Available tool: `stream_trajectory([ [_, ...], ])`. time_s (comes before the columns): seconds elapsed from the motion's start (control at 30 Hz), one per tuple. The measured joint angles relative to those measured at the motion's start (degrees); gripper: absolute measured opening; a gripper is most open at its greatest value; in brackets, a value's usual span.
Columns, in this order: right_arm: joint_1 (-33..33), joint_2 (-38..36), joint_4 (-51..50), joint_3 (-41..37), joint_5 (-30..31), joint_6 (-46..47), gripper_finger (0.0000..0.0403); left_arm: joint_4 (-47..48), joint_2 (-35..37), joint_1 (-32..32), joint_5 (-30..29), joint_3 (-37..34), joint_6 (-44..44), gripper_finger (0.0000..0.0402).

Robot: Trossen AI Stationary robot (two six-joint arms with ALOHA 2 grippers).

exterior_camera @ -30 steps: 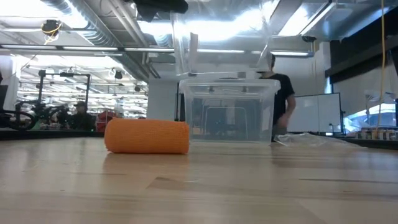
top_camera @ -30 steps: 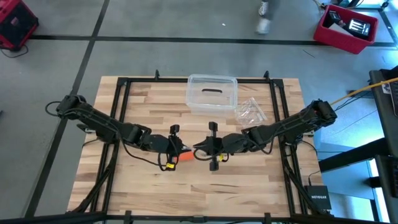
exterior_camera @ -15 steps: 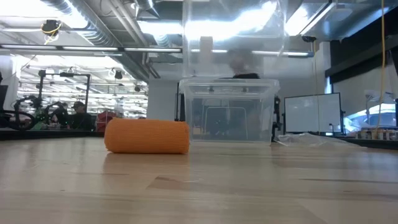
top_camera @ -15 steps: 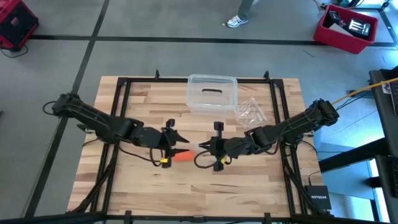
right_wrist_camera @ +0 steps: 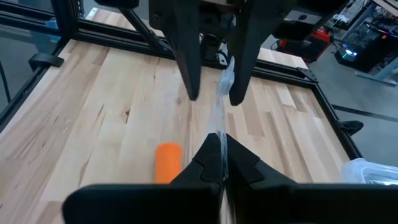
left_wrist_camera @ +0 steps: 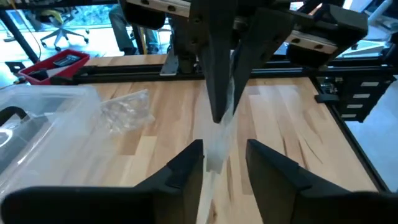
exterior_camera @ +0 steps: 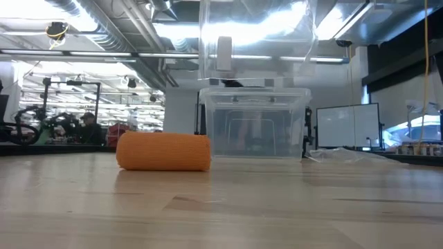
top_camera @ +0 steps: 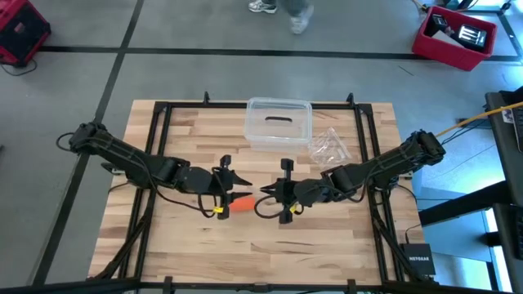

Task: Roll bandage
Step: Open the bottom transparent zip bag

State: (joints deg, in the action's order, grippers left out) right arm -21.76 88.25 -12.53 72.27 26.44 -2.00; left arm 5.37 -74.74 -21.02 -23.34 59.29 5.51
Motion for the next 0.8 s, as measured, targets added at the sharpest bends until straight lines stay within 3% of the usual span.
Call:
stream_trajectory([
  [0.47, 0.0, 0.0, 2.3, 0.0, -0.1, -1.0, 0.0, 0.6, 0.1, 0.0, 0.0, 0.0, -1.1, 0.0015],
  [0.8, 0.1, 0.0, 4.4, 0.0, 0.0, -1.9, 0.0, 1.4, -0.3, -0.4, 0.0, 0.0, -0.9, 0.0032],
])
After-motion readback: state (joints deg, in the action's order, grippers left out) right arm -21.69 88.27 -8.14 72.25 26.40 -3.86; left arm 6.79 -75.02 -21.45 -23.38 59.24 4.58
